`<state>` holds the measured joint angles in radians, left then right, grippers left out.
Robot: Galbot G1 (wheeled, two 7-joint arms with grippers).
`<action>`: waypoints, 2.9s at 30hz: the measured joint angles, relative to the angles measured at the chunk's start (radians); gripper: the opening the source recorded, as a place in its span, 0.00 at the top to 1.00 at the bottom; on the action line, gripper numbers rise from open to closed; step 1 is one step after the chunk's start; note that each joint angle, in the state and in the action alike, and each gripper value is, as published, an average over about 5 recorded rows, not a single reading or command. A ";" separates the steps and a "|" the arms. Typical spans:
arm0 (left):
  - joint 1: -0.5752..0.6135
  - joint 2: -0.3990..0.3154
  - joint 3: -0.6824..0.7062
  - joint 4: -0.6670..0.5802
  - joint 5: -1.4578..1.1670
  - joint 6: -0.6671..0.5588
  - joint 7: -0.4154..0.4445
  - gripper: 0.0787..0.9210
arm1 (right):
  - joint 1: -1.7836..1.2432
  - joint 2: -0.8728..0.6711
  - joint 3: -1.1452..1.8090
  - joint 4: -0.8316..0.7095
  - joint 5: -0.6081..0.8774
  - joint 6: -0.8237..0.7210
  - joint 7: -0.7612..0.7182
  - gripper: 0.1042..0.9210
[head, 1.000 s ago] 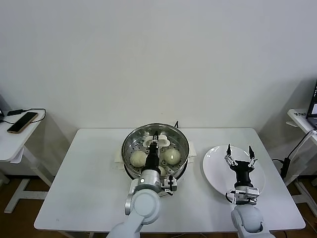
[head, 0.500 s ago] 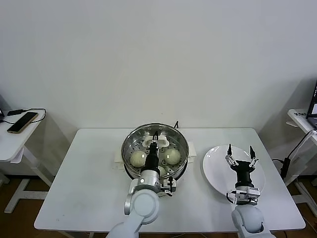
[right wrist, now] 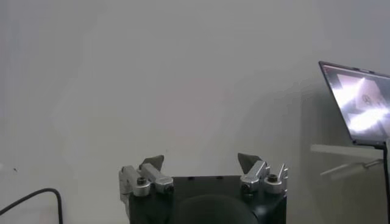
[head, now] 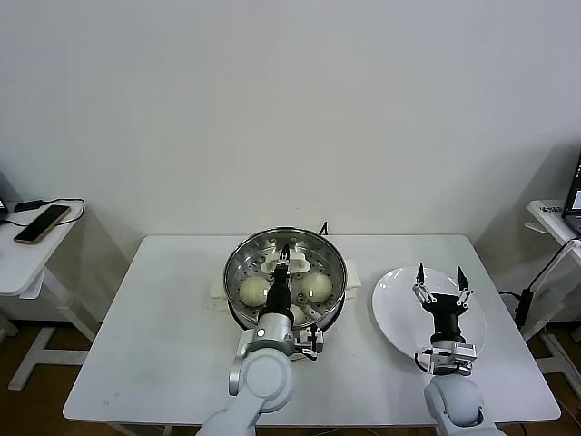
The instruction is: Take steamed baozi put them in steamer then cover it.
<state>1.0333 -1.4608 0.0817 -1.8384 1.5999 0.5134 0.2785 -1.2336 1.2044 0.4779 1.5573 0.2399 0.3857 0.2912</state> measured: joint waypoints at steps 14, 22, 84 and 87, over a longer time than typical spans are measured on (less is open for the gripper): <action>0.009 0.006 -0.006 -0.027 -0.044 -0.003 -0.016 0.43 | 0.001 0.001 -0.002 -0.001 -0.007 0.001 -0.001 0.12; 0.053 0.039 0.000 -0.105 -0.084 0.006 -0.008 0.18 | 0.003 0.002 -0.006 -0.001 -0.009 0.000 -0.001 0.12; 0.396 0.185 -0.706 0.029 -1.637 -0.638 -0.262 0.12 | -0.185 -0.034 0.004 0.135 0.212 -0.182 -0.150 0.12; 0.401 0.190 -0.704 0.038 -1.637 -0.651 -0.258 0.12 | -0.189 -0.036 0.004 0.134 0.213 -0.177 -0.154 0.12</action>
<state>1.4347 -1.2713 -0.6221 -1.8008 -0.0372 -0.1372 0.0205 -1.4221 1.1688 0.4819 1.6917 0.4527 0.2091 0.1368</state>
